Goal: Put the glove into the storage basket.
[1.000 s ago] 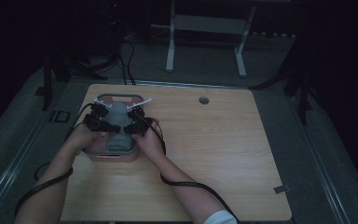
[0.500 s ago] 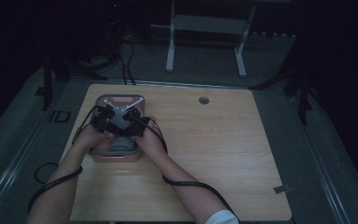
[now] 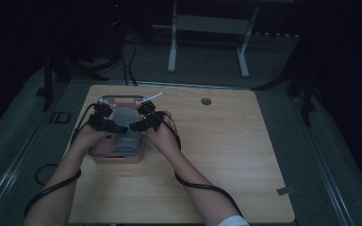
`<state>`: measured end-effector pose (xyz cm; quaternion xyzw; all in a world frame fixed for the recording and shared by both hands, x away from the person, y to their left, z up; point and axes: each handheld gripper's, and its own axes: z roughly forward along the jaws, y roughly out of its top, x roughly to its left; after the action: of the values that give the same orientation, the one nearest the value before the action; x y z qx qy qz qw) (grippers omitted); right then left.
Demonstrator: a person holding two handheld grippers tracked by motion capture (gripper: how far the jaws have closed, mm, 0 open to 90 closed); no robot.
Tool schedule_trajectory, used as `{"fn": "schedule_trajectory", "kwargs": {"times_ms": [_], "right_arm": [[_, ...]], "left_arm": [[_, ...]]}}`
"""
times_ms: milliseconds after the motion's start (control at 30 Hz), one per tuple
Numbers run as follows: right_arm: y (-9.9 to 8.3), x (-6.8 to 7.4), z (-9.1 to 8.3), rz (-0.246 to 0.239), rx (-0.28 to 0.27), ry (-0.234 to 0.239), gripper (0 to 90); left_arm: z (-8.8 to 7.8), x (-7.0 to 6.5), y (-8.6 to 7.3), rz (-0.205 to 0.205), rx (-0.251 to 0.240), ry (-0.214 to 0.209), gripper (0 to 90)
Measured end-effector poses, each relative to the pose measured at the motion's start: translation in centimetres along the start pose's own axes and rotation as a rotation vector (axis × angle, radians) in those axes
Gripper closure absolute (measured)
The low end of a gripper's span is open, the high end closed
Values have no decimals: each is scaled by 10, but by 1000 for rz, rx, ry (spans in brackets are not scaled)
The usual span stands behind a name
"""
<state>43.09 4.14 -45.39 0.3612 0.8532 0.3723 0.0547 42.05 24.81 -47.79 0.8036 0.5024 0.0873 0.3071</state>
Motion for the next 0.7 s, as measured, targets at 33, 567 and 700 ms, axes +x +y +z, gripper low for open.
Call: {"fn": "schedule_trajectory", "kwargs": {"times_ms": [33,567,700], "right_arm": [[-1,-3,-4,14,-19,17,278],[-34,-34,-52,-84,-98,64,144],[-43,-42,-63,-94,-112,77,144]], "left_arm": [[-3,-2,-2,9,-27,13,195],[-38,-46,-29,85,-296,54,28],[-40,-67,-27,126,-344,23,29]]}}
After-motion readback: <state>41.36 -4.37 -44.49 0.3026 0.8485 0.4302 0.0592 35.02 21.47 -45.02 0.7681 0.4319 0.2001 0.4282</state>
